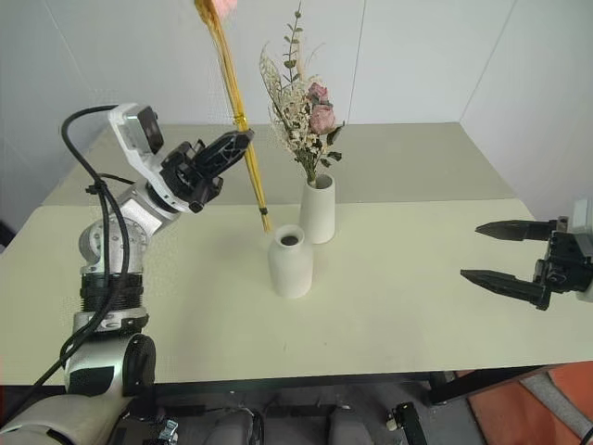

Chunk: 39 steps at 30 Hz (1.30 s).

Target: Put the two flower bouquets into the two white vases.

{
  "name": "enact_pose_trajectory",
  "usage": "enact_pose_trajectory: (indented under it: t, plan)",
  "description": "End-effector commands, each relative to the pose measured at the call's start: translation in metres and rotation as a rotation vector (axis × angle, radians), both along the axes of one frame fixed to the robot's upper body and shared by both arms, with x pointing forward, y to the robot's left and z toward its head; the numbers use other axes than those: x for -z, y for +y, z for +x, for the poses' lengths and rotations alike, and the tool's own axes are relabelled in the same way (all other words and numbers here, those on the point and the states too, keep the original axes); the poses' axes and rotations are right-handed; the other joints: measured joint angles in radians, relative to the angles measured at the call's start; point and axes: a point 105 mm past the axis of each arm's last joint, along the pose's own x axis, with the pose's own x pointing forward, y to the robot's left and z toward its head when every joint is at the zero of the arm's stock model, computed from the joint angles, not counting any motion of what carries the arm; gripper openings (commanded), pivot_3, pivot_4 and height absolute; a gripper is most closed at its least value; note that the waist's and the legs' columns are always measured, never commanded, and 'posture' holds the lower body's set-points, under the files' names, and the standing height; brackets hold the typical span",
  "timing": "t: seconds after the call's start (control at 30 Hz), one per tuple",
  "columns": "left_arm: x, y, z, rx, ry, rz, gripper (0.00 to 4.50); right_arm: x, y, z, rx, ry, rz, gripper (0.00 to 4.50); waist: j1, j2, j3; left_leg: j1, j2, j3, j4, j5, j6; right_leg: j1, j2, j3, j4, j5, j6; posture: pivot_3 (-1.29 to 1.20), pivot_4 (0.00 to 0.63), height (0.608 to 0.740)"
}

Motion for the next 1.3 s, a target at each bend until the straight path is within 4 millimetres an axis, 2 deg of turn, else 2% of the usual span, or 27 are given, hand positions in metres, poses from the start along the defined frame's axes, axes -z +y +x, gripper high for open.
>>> enact_pose_trajectory:
  t: [0.03, 0.5, 0.6, 0.87, 1.0, 1.13, 1.3]
  plan:
    - [-0.009, -0.009, -0.001, 0.011, -0.074, -0.005, 0.03, -0.015, 0.000, -0.004, 0.004, -0.087, -0.017, 4.50, 0.000, 0.000, 0.000, 0.000, 0.000, 0.000, 0.000, 0.000, 0.000, 0.000, 0.000, 0.000, 0.000, 0.000, 0.000, 0.00, 0.150, 0.740]
    - [0.019, -0.040, 0.005, 0.042, -0.106, 0.122, 0.03, -0.016, -0.001, -0.009, 0.023, -0.106, -0.034, 4.50, 0.000, 0.000, 0.000, 0.000, 0.000, 0.000, 0.000, 0.000, 0.000, 0.000, 0.000, 0.000, 0.000, 0.000, 0.000, 0.00, 0.150, 0.740]
    - [0.022, -0.040, 0.000, 0.071, -0.111, 0.139, 0.64, -0.016, -0.002, -0.010, 0.029, -0.109, -0.036, 4.50, -0.001, 0.000, 0.000, 0.000, 0.000, 0.000, 0.000, 0.000, 0.000, 0.000, 0.000, 0.000, 0.000, 0.000, 0.000, 0.00, 0.150, 0.740]
    - [0.043, -0.028, -0.006, 0.044, -0.080, 0.213, 3.15, -0.015, -0.003, -0.008, 0.037, -0.113, -0.040, 4.50, -0.005, 0.000, 0.000, 0.000, 0.000, 0.000, 0.000, 0.000, 0.000, 0.000, 0.000, 0.000, 0.000, 0.000, 0.000, 0.00, 0.150, 0.740]
    - [0.051, -0.010, -0.007, -0.021, -0.038, 0.247, 4.37, -0.015, -0.003, -0.006, 0.043, -0.119, -0.043, 4.50, -0.004, 0.000, 0.000, 0.000, 0.000, 0.000, 0.000, 0.000, 0.000, 0.000, 0.000, 0.000, 0.000, 0.000, 0.000, 0.00, 0.150, 0.740]
    - [0.053, 0.019, -0.013, -0.106, -0.039, 0.230, 4.44, -0.013, -0.003, -0.005, 0.045, -0.119, -0.048, 4.50, -0.003, 0.000, 0.000, 0.000, 0.000, 0.000, 0.000, 0.000, 0.000, 0.000, 0.000, 0.000, 0.000, 0.000, 0.000, 0.00, 0.150, 0.740]
    - [0.045, 0.053, -0.035, -0.170, -0.072, 0.265, 4.44, -0.013, -0.005, -0.004, 0.048, -0.111, -0.050, 4.50, -0.004, 0.000, 0.000, 0.000, 0.001, 0.000, 0.000, 0.000, 0.000, -0.001, 0.000, 0.000, 0.000, 0.000, 0.000, 0.00, 0.150, 0.740]
